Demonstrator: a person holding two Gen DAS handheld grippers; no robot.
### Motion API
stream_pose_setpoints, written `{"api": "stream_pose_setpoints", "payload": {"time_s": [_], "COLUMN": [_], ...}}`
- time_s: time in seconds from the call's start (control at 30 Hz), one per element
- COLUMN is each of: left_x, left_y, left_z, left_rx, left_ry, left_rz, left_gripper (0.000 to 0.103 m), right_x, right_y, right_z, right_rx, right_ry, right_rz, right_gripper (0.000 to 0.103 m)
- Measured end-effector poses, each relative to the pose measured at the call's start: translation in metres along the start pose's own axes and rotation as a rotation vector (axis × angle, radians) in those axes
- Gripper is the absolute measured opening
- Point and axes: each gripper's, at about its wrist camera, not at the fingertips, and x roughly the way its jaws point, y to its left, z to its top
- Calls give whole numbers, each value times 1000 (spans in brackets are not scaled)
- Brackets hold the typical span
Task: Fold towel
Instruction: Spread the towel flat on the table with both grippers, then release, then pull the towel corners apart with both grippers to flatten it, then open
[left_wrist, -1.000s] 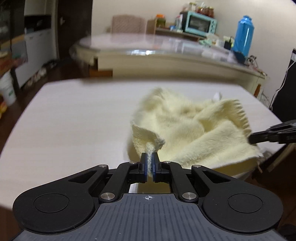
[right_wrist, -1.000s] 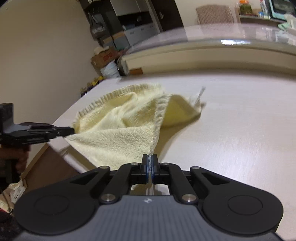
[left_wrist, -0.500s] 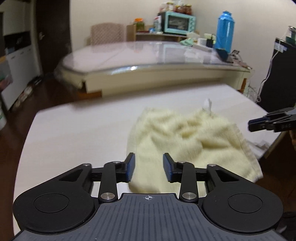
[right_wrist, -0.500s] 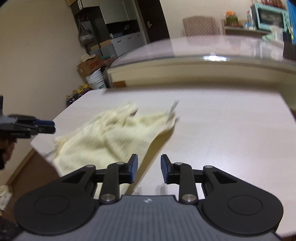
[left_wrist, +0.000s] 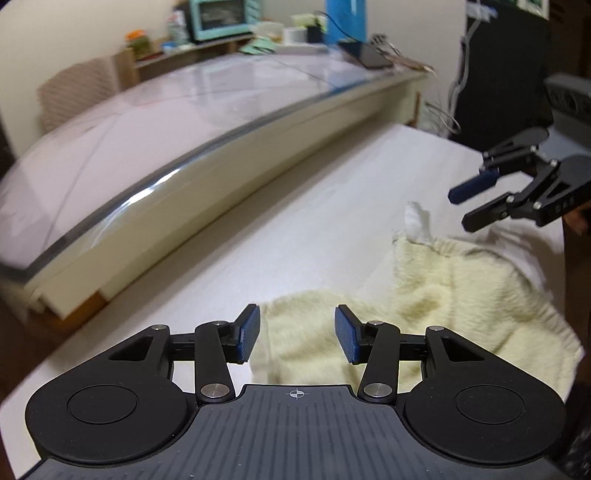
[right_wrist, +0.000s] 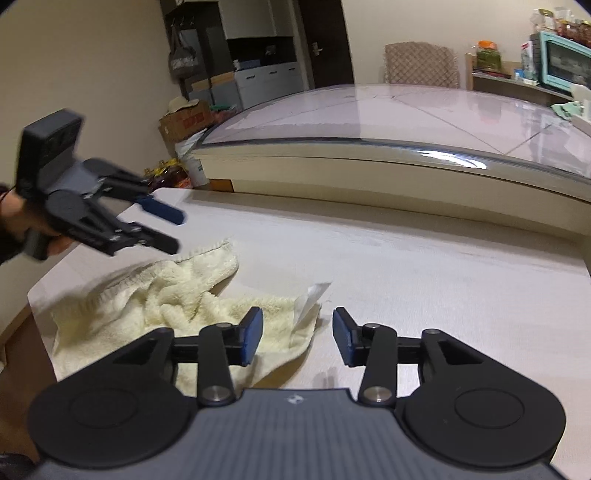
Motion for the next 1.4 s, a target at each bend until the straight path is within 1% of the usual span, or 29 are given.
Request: {"api": "stream_pose_setpoints", "payload": {"time_s": [0.17,0.37,0.43,0.53,0.63,0.67,0.7,0.73,0.77,0.8,0.83,0.87,0.9,0.97,1.1,1.13,1.17,1.2,1.27,1.33,1.4], "left_x": [22,40,45,51,53,53,53,53,53,52,51,50,49,43,26,21,15,11,7,9,13], "left_y": [16,21,22,21,21,20,20,19,18,17,16,13,10,4,8,10,12,14,14,11,8], "left_z": [7,6,7,6,4,4,4,4,2,1,0,-1,-3,-11,-22,-25,-28,-31,-32,-31,-25], "left_rx": [91,207,239,288,313,323,328,329,329,329,330,331,333,323,249,231,206,190,180,192,227], "left_ry": [36,93,109,129,131,132,134,133,132,132,132,131,129,110,37,20,-2,-13,-24,-18,-6], "left_rz": [-80,-146,-154,-164,-175,-179,-183,-191,-198,-198,-194,-186,-174,-151,-121,-108,-93,-87,-91,-104,-103], "left_gripper": [43,42,40,40,41,37,34,27,22,20,11,8,2,1,0,0,0,0,0,0,1], "right_x": [13,17,18,19,21,22,22,24,26,28,30,31,33,38,49,51,54,56,60,62,61], "right_y": [-11,-17,-18,-18,-18,-17,-17,-16,-16,-15,-14,-12,-11,-10,-8,-7,-7,-7,-6,-4,-2], "right_z": [5,2,1,0,1,1,2,3,4,5,6,8,9,12,17,17,18,19,19,18,16], "right_rx": [12,20,24,19,9,5,0,-5,-8,-12,-17,-22,-26,-29,-39,-40,-39,-38,-33,-36,-50], "right_ry": [22,36,41,46,53,56,59,61,66,68,70,74,76,82,101,106,110,115,121,128,128], "right_rz": [26,29,29,30,30,28,26,24,28,32,36,41,46,54,67,67,67,66,70,69,54], "right_gripper": [47,51,52,55,58,59,59,59,59,59,59,59,59,59,58,57,53,53,52,51,39]}}
